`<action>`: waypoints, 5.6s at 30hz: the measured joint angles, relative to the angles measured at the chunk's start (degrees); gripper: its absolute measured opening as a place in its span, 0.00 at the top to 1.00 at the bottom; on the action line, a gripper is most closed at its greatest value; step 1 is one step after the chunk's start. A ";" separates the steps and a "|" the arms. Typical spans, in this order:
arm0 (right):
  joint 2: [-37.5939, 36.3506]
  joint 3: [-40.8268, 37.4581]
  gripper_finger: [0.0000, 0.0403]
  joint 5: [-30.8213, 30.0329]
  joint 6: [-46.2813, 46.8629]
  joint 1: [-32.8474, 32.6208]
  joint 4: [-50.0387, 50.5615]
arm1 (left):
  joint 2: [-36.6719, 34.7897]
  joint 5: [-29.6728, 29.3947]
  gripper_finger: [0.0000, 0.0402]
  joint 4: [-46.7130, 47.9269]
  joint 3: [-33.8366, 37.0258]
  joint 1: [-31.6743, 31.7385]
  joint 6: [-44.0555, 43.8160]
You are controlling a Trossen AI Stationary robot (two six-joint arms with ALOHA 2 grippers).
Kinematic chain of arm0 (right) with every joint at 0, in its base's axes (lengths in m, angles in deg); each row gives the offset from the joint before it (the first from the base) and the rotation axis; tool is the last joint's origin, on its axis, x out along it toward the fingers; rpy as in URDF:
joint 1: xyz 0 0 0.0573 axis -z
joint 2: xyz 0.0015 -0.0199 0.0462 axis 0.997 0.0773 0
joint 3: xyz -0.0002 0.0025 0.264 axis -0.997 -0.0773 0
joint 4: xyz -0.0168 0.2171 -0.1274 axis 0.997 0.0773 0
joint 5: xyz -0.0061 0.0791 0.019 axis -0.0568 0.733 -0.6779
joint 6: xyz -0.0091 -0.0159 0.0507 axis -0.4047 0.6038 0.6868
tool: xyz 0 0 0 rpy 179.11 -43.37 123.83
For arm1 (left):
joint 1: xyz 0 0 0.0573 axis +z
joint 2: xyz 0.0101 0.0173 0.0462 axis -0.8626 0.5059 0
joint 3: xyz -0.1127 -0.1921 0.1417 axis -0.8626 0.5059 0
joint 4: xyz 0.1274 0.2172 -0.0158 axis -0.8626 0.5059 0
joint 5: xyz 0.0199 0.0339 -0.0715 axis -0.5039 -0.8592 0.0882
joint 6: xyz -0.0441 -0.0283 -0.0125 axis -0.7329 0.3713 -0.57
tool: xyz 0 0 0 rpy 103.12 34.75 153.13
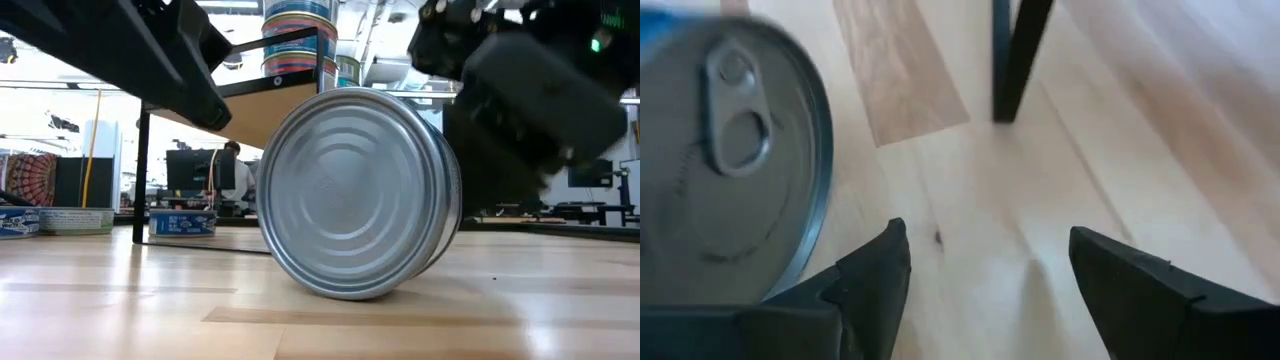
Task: Stack canned seafood by type on shelf
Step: Stack the blue tuna can on top of the green tuna can on the shelf
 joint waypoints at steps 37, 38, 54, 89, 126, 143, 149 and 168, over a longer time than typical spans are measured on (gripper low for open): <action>5.99 13.63 0.25 -11.86 -11.66 -8.51 -1.01 | -0.22 -2.99 0.50 4.38 -0.07 0.31 -13.09; 5.99 13.62 0.25 -11.44 -10.36 -8.51 -0.25 | -0.22 -2.97 0.50 4.40 -0.07 0.31 -13.07; 5.95 11.06 0.41 -1.11 -5.04 -5.57 3.51 | -1.98 -0.09 0.50 2.46 -0.15 -0.15 -6.51; -23.67 13.49 0.56 -33.22 -53.51 8.46 24.93 | -15.10 7.67 0.50 -30.90 21.31 -4.93 4.11; -22.35 13.49 0.54 -14.65 -68.41 25.14 11.06 | -21.75 -6.25 0.50 -26.74 26.95 -10.95 2.63; -22.38 13.49 0.28 -14.99 -67.45 21.92 13.81 | -24.94 -6.05 0.50 -26.64 26.95 -10.95 2.15; -22.38 13.49 0.27 -17.53 -69.27 19.95 14.82 | -26.51 -6.07 0.50 -25.80 26.95 -10.94 2.12; -22.75 13.49 0.28 -17.66 -66.67 20.34 16.34 | -31.58 -7.61 0.50 -22.53 26.93 -10.38 -0.41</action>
